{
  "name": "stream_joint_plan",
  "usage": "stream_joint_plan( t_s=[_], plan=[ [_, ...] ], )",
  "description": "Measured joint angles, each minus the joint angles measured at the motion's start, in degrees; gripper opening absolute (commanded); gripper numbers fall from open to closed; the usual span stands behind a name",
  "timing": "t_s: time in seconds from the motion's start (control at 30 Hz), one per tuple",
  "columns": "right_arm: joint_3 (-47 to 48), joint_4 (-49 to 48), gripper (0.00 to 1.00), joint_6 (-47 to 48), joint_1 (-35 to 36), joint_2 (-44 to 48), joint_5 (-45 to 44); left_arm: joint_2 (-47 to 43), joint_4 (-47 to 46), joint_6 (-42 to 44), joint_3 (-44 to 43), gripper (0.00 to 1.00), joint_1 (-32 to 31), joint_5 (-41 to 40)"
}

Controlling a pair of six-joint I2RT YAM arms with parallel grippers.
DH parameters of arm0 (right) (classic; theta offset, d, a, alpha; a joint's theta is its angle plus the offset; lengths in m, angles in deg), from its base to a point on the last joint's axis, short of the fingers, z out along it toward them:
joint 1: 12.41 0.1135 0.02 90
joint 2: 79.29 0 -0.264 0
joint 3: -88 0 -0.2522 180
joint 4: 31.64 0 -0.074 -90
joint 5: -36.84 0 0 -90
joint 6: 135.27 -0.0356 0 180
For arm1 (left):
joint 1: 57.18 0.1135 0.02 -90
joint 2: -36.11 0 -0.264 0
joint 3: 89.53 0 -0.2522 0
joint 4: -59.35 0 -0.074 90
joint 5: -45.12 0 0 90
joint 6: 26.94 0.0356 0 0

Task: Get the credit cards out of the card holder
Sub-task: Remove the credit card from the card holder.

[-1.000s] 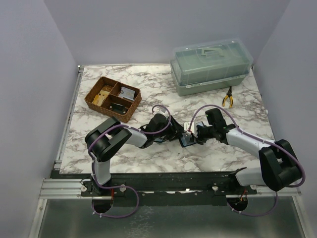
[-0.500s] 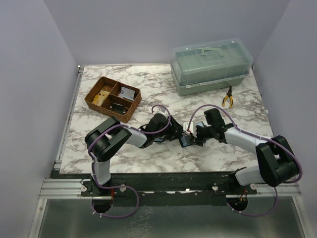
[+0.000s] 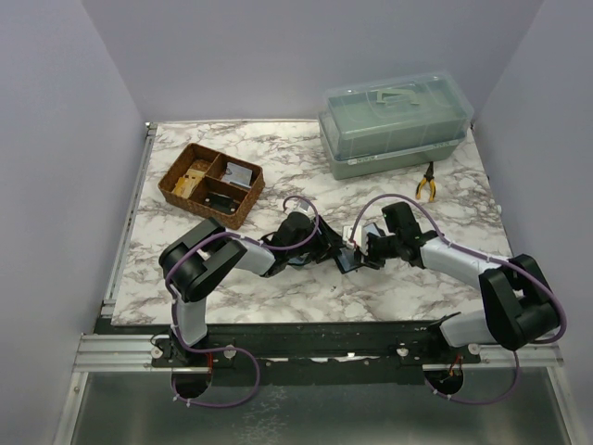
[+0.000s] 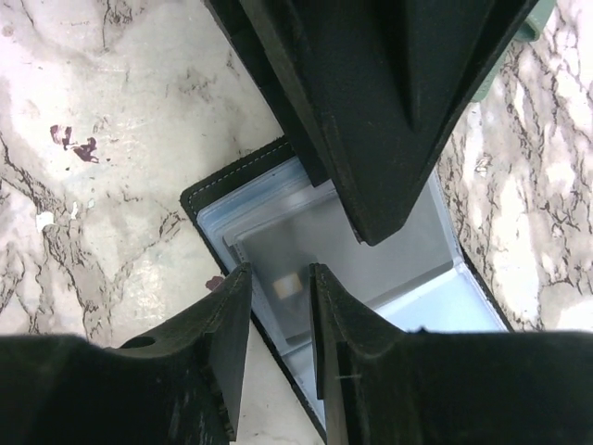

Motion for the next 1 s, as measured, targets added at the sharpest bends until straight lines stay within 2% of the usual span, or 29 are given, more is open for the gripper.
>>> stream_joint_plan(
  t_s=[0.33, 0.5, 0.63, 0.83, 0.9, 1.0],
  plan=[
    [0.0, -1.7, 0.26, -1.2, 0.0, 1.4, -1.2, 0.9, -1.3, -0.1, -0.1, 0.53, 0.4, 0.1],
    [0.0, -2.9, 0.26, -1.9, 0.0, 1.5, -2.1, 1.2, -1.4, -0.2, -0.3, 0.53, 0.5, 0.1],
    [0.0, -2.9, 0.48, -2.1, 0.0, 1.6, -2.3, 1.3, -1.4, -0.3, -0.6, 0.53, 0.7, 0.1],
    [0.4, -2.4, 0.57, -3.6, -0.6, 1.2, -1.6, 1.3, -1.3, -0.4, -0.6, 0.53, 1.0, 0.1],
    [2.1, -1.8, 0.63, -7.0, -2.4, 0.6, 0.2, 1.3, -1.3, -0.4, -0.6, 0.53, 1.4, 0.1],
    [5.2, -1.8, 0.64, -14.4, -6.3, 0.3, 3.4, 1.3, -1.4, 0.2, -0.6, 0.53, 1.9, 0.1]
  ],
)
